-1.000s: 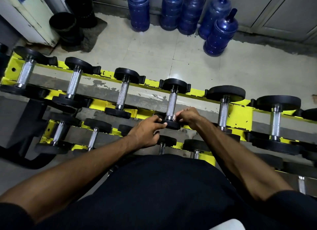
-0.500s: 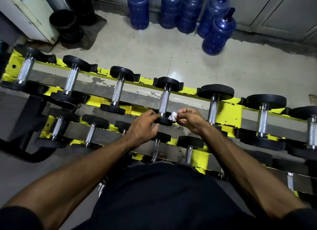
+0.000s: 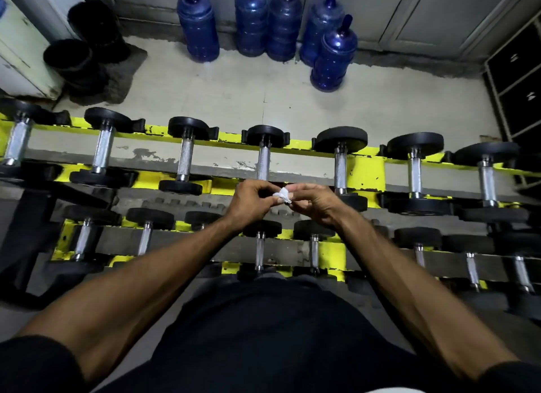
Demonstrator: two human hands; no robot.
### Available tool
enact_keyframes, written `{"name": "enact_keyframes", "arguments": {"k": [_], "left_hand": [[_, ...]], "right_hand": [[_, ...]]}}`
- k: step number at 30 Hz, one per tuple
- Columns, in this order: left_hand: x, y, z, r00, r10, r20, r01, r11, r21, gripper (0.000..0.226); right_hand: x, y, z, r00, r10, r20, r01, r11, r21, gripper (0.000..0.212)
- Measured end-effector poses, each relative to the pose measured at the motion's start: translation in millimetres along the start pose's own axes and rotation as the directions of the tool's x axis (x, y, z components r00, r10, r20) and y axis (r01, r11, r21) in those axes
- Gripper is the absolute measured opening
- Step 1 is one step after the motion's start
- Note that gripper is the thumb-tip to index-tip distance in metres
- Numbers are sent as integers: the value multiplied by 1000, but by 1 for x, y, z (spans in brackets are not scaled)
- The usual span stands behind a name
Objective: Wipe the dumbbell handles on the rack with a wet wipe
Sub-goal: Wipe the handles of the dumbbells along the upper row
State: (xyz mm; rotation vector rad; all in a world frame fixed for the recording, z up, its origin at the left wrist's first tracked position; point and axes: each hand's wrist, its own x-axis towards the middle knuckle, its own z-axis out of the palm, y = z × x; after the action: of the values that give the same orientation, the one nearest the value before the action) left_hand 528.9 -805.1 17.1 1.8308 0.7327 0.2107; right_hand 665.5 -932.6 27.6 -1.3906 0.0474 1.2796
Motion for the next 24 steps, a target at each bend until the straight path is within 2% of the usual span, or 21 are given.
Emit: {"name": "enact_keyframes", "arguments": {"k": [6,13,18,24], "left_hand": [[-14,-5,-5,999,-38,-28,39,999,23,18],[-23,2,6,995,-91,-37,93,993,68,18],[-8,19,26,993,-89,-81,93,994,49,17],[18,42,59,995,-94,21,94,996,-2,25]], "right_hand": [[-15,12,12,993,-70,-93,60,992,-113,20],[-24,12,8,992,-90,-90,63,961,-268,13],[-25,-10,-13,996,-87,-31,78,972,-221,14],[-17,-35,-52,989,-44,-142,22,988,-154,16]]}}
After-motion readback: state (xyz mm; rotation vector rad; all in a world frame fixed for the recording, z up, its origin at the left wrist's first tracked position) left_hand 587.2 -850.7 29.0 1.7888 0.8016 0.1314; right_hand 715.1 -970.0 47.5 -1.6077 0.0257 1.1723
